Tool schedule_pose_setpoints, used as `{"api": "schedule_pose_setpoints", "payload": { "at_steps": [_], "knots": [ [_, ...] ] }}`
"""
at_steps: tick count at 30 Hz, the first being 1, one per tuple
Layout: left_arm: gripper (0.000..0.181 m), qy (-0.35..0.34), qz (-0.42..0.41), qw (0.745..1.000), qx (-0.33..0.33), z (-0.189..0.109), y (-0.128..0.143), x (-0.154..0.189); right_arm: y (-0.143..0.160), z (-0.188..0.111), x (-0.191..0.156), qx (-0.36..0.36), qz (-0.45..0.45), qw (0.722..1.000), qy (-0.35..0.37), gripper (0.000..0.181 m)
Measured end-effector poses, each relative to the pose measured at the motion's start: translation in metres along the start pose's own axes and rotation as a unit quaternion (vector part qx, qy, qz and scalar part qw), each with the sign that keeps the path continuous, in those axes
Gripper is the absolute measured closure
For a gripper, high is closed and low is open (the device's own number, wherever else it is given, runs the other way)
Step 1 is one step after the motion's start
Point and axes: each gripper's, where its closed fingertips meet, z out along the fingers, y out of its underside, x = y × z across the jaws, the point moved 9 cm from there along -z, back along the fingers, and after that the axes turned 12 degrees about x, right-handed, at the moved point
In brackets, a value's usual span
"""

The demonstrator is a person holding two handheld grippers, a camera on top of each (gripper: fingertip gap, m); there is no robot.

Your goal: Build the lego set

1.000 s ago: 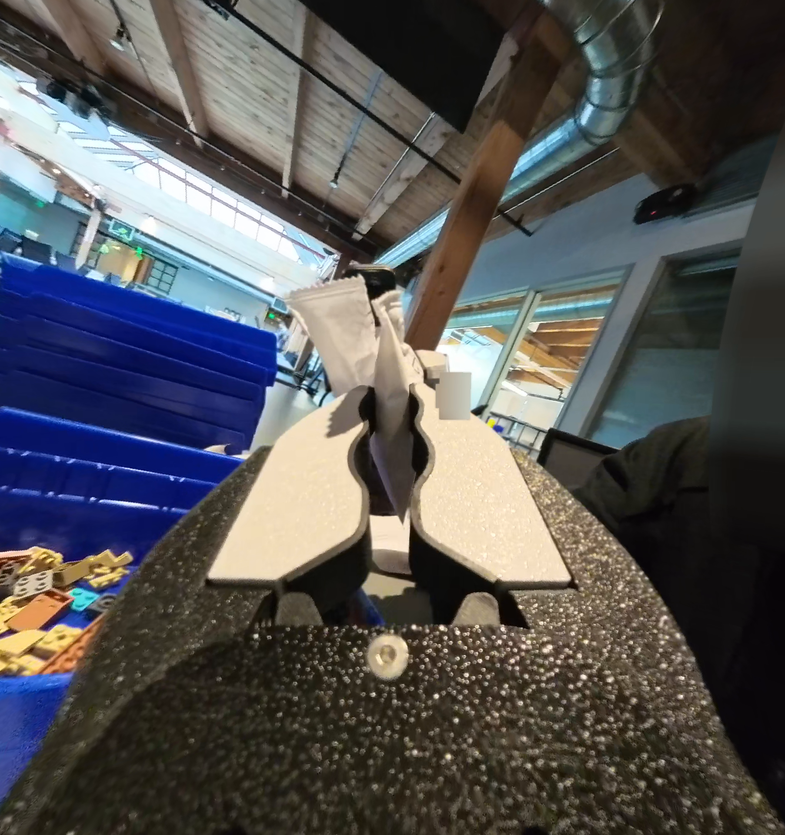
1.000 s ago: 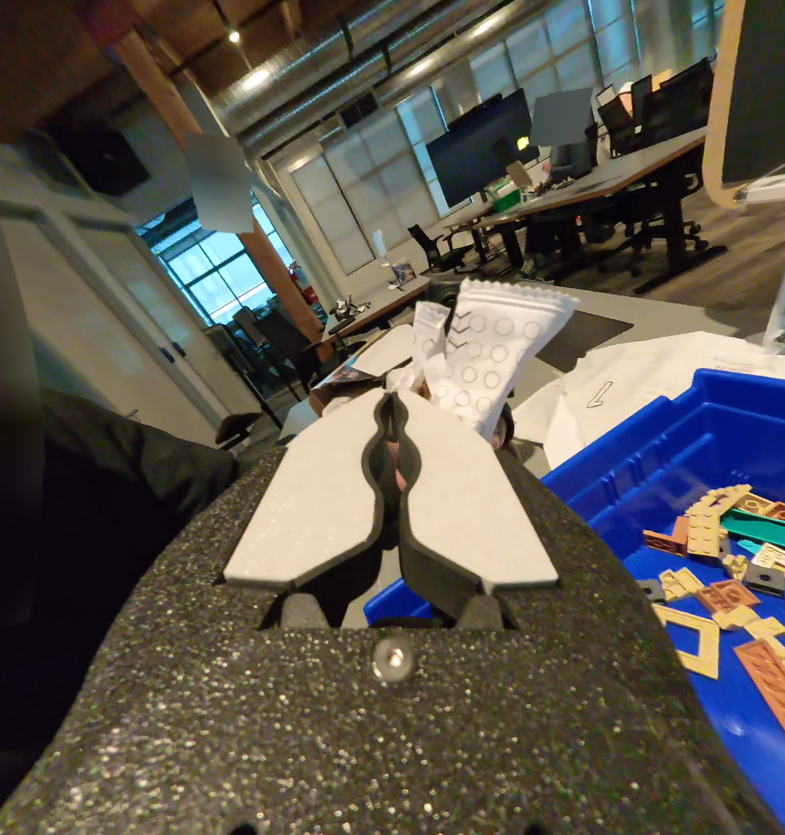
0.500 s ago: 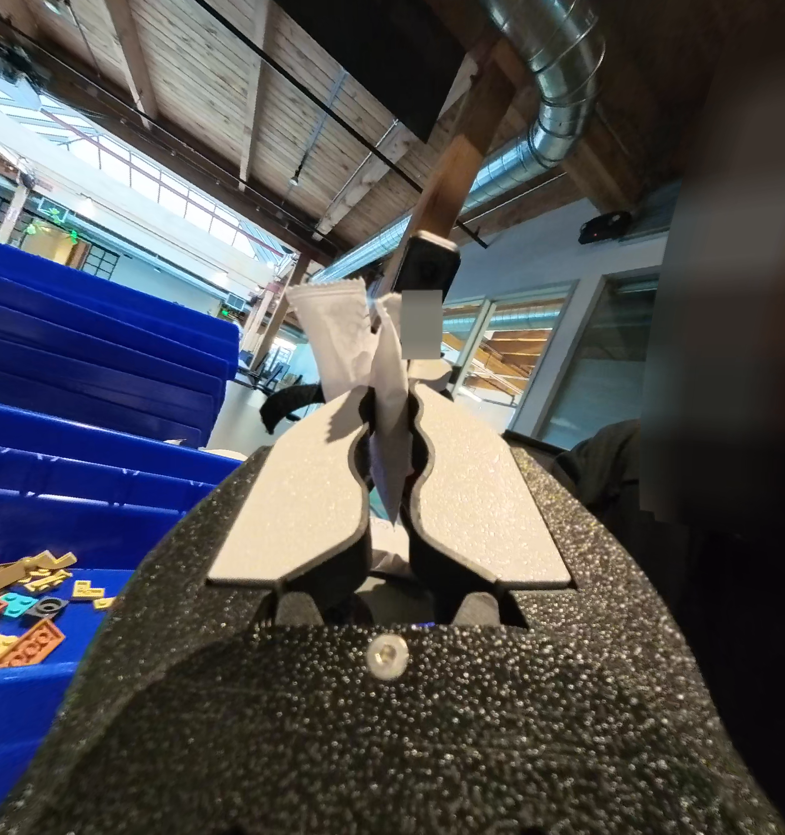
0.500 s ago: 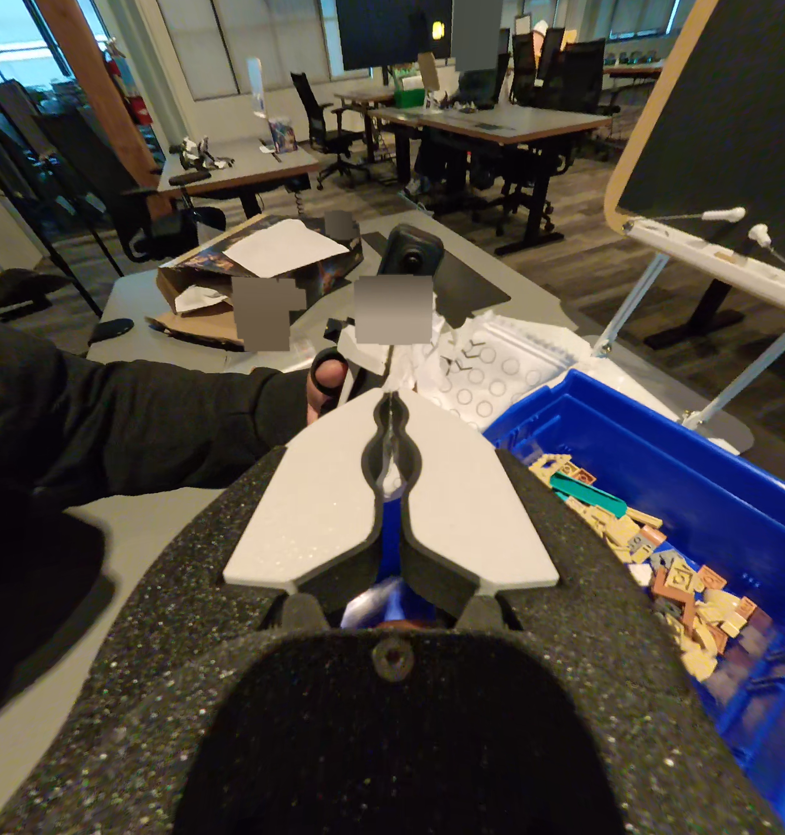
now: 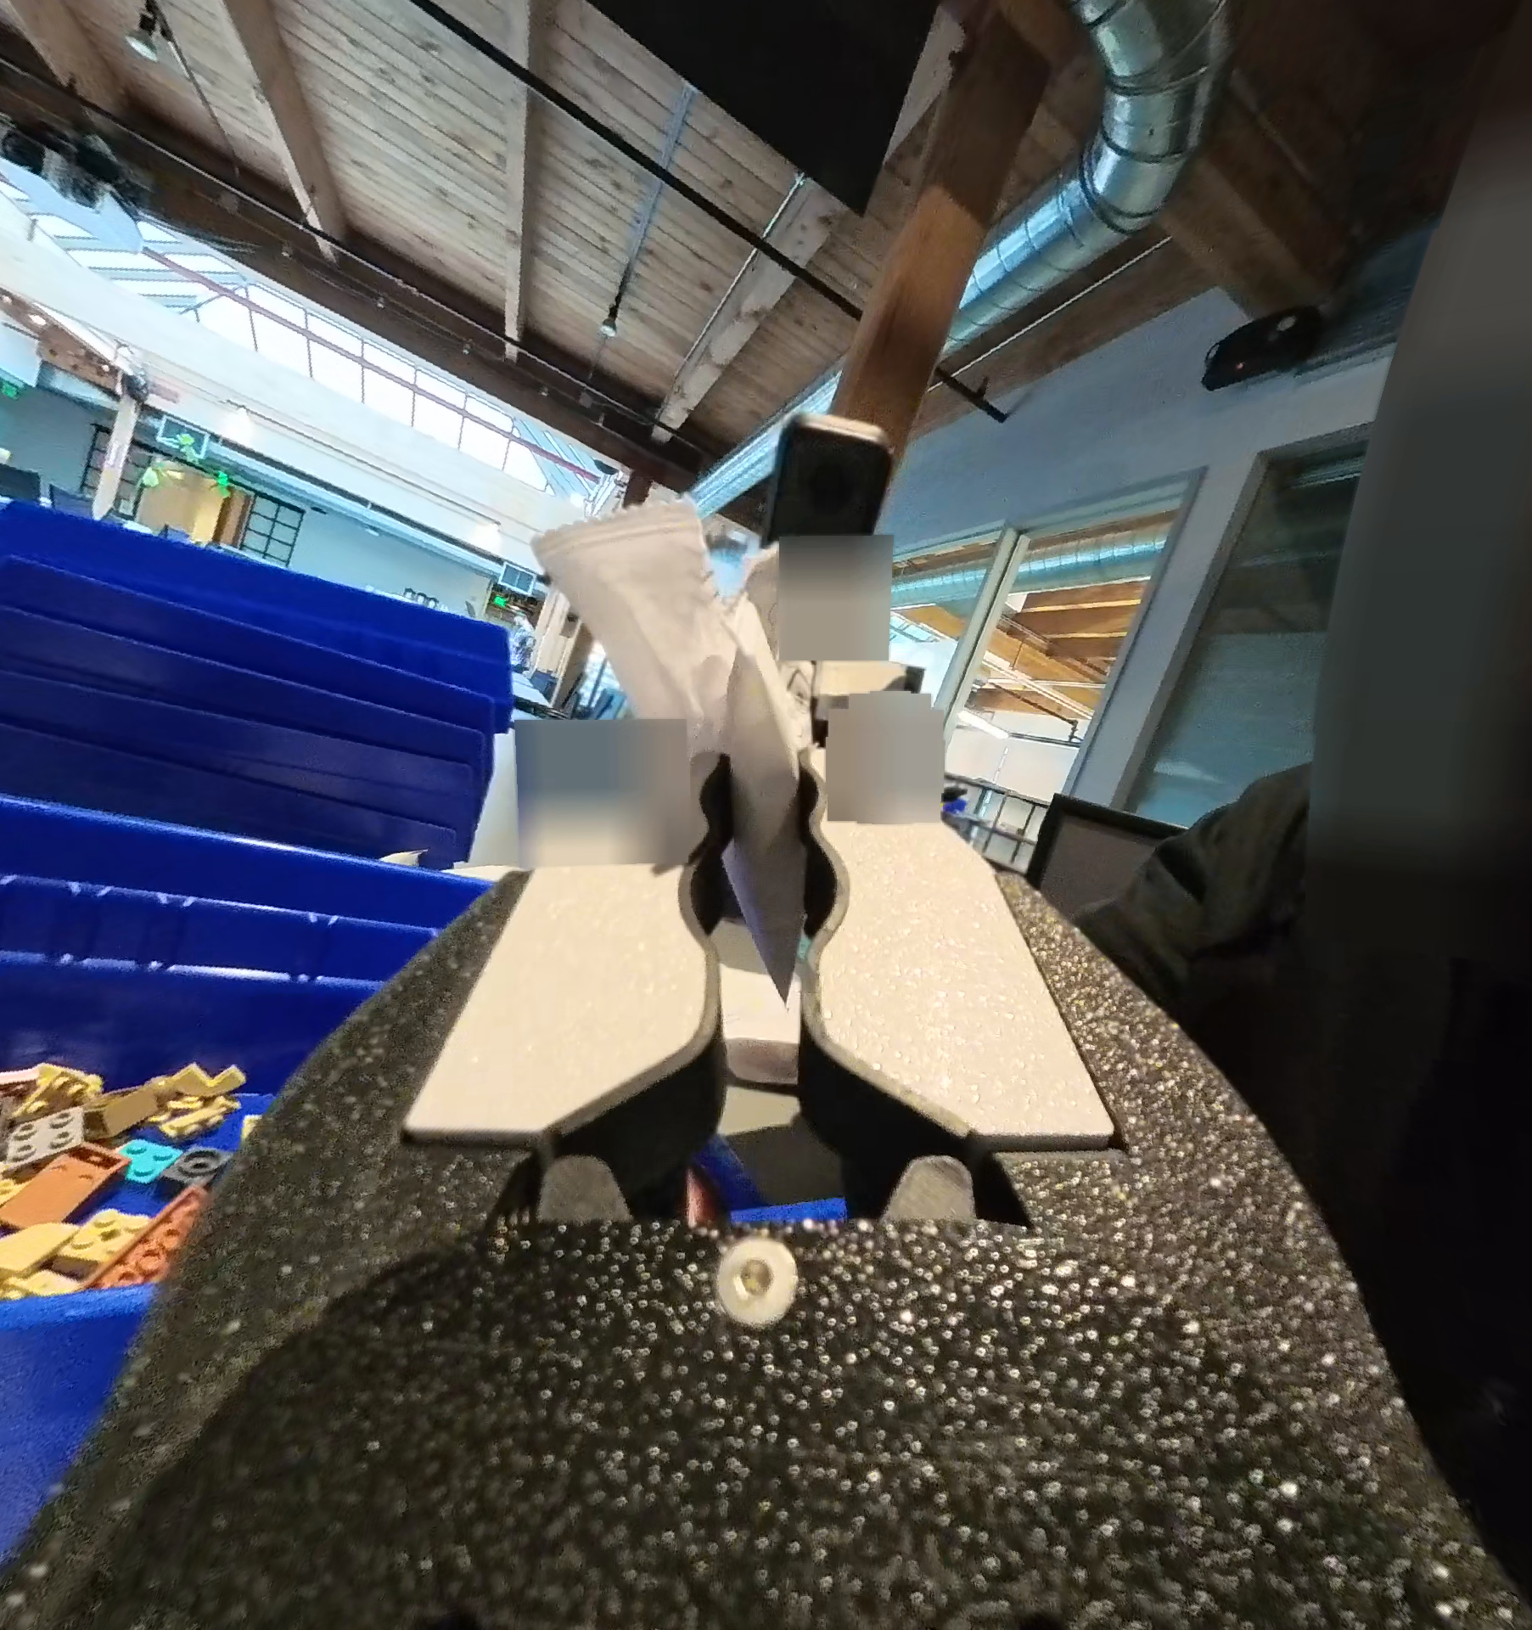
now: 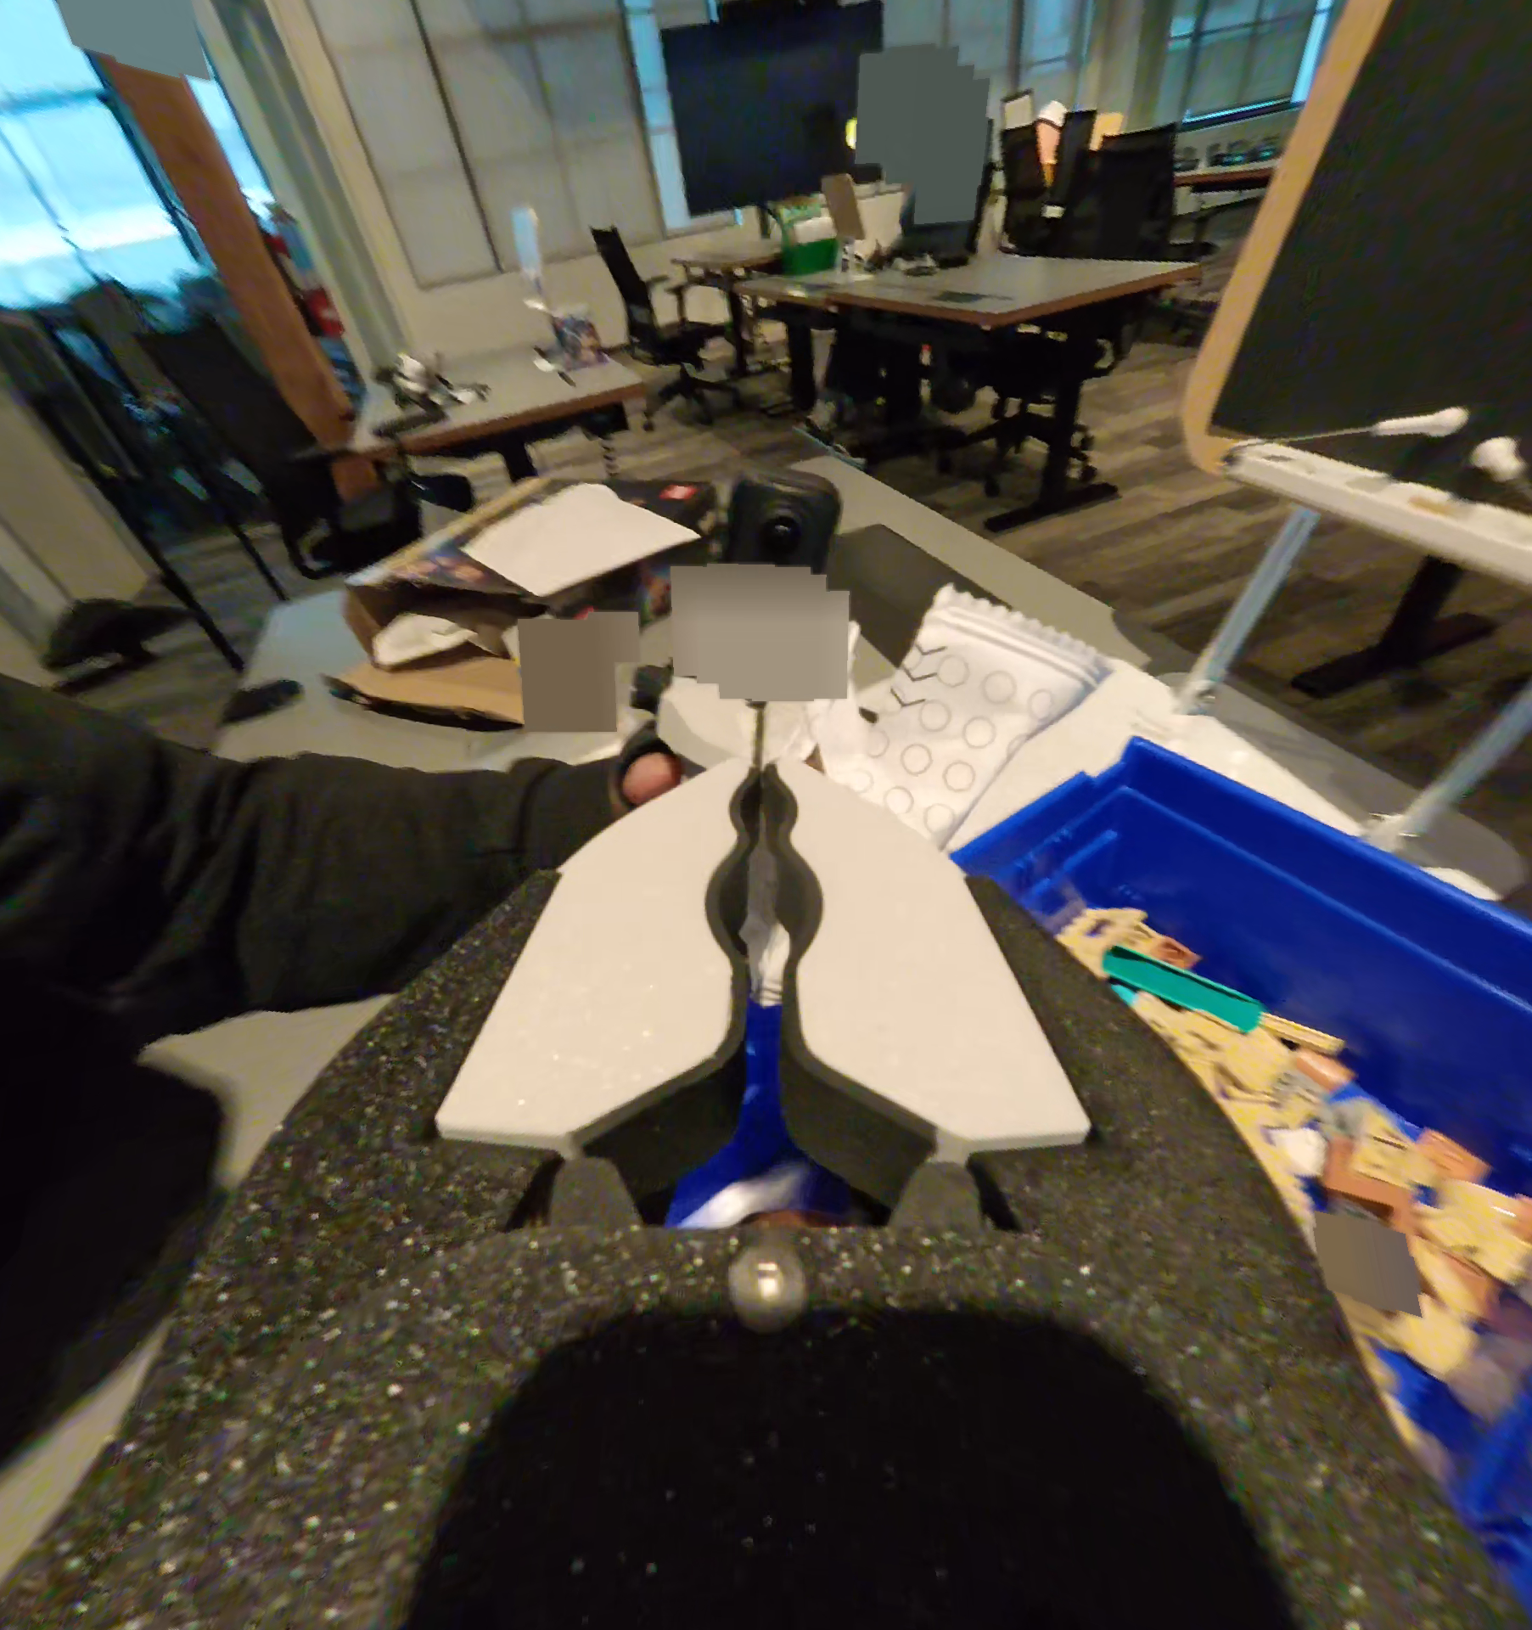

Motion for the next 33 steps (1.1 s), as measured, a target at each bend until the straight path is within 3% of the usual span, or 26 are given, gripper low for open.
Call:
{"api": "schedule_pose_setpoints", "payload": {
  "at_steps": [5, 11, 19, 27, 33],
  "knots": [
    [0.168, -0.013, 0.012, 1.000, -0.004, -0.002, 0.001, -0.003, -0.001, 0.002, -0.006, -0.038, -0.099, 0.994, 0.041, 0.181],
    [0.168, -0.003, 0.022, 1.000, -0.007, 0.002, 0.002, 0.001, 0.001, 0.001, -0.008, 0.010, -0.021, 0.999, -0.049, 0.180],
    [0.168, -0.006, 0.005, 1.000, -0.010, 0.000, 0.004, -0.002, 0.000, -0.002, -0.006, -0.046, -0.119, 0.992, 0.016, 0.181],
    [0.168, -0.005, 0.007, 1.000, -0.011, 0.002, 0.005, 0.000, 0.002, 0.003, -0.010, 0.008, -0.065, 0.997, -0.037, 0.179],
    [0.168, -0.007, 0.010, 1.000, -0.011, 0.000, 0.005, -0.002, -0.002, 0.000, -0.013, -0.048, -0.155, 0.987, 0.015, 0.181]
  ]
}}
